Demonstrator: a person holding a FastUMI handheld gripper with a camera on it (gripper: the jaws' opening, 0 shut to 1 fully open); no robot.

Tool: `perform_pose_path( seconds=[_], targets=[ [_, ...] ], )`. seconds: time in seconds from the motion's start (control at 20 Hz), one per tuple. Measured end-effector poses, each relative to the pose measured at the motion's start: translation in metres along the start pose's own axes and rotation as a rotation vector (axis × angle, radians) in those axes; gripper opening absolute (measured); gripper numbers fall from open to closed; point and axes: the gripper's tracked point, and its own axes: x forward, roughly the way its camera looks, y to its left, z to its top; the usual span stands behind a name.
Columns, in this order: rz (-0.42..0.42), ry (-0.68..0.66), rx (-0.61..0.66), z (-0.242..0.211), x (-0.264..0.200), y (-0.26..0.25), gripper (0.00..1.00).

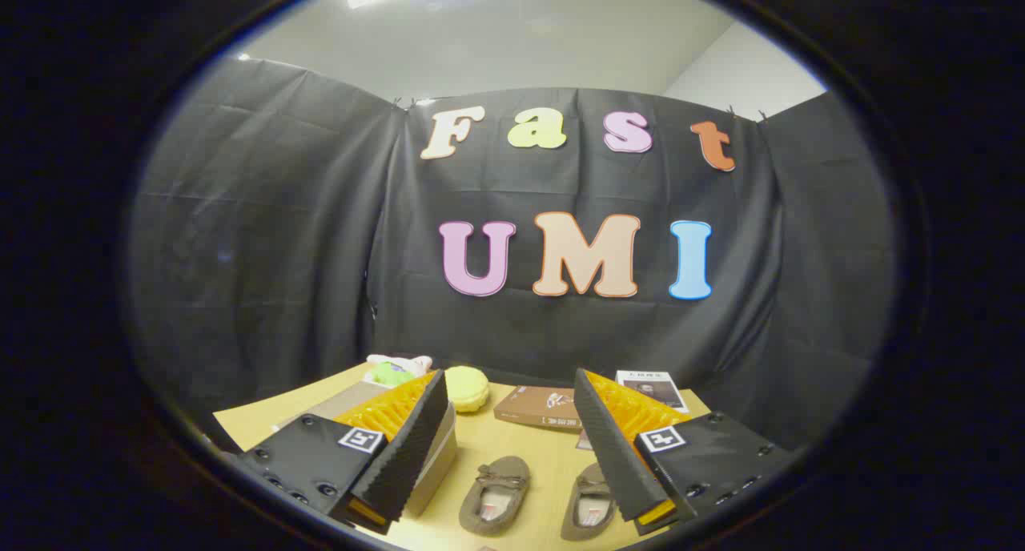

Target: Open the storage box then place both shoes into the box .Put the left shoe in first, then the right shoe, with the right side of both shoes facing outward in a uniform manner.

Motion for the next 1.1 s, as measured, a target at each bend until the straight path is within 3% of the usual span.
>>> perform_pose_path(
  seconds=[0.7,0.9,1.1],
  targets=[
    [0.014,0.028,0.160,-0.023,0.017,0.024,0.98],
    [0.062,0.053,0.372,-0.052,0.023,0.039,0.97],
    [0.060,0.075,0.669,-0.085,0.025,0.047,0.96]
  ],
)
